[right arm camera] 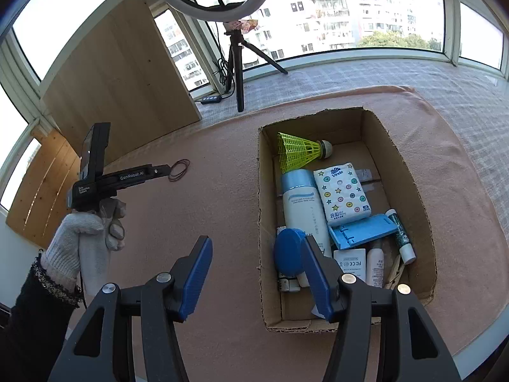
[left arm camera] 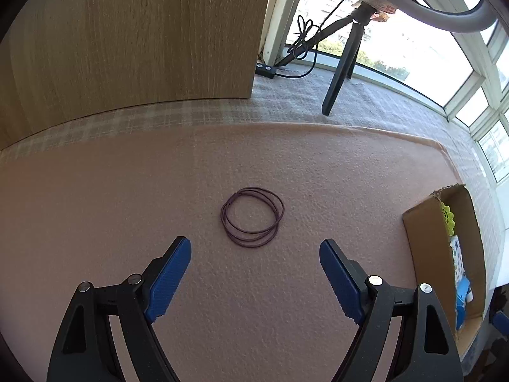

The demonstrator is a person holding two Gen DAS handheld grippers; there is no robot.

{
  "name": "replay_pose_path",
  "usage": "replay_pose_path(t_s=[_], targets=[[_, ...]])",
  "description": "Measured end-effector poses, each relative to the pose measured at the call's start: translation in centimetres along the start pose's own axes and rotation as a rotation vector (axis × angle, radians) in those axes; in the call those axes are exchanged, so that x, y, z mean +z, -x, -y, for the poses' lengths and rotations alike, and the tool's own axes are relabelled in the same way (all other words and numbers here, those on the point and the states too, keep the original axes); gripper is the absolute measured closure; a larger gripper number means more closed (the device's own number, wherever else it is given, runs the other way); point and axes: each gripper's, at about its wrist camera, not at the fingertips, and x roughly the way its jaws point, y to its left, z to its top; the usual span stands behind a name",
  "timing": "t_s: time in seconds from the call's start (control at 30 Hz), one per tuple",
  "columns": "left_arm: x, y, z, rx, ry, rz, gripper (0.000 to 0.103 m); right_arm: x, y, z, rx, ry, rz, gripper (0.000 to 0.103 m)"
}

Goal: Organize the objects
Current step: 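Withdraw both tools and move the left tool to the rubber band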

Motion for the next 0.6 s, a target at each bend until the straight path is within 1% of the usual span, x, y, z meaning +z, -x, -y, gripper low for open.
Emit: replay_pose_path(t_s=[0.1,0.23,0.37,0.47,0.6], targets=[[0.6,-1.2,0.7,0.015,-0.01,-0.007,0.018,-0.6,0.4,0.4,-0.031,-0.003,0.002,0.049],[1.4,-2.6,1.7,0.05,-0.04,-0.02,0.017,-1.1,1.1,1.7,-0.05,-0.042,0.007,0.049],[1.9,-4.0,1.7,0.078,-0.028,-0.051,0.017,-1.4,1.7,2.9,-0.064,-0.08,0.015,0.049],[2.2,-4.9,1.5,0.079,-0.013,-0.072,0.017,-1.6,2.0,3.7,-0.07,-0.099,0.019,0.049],[2.4,-6.0,1.4,0.104,-0.016,-0.095,0.018,-1.7,2.0,4.2,-0.076,-0.113,0.019,0.049]])
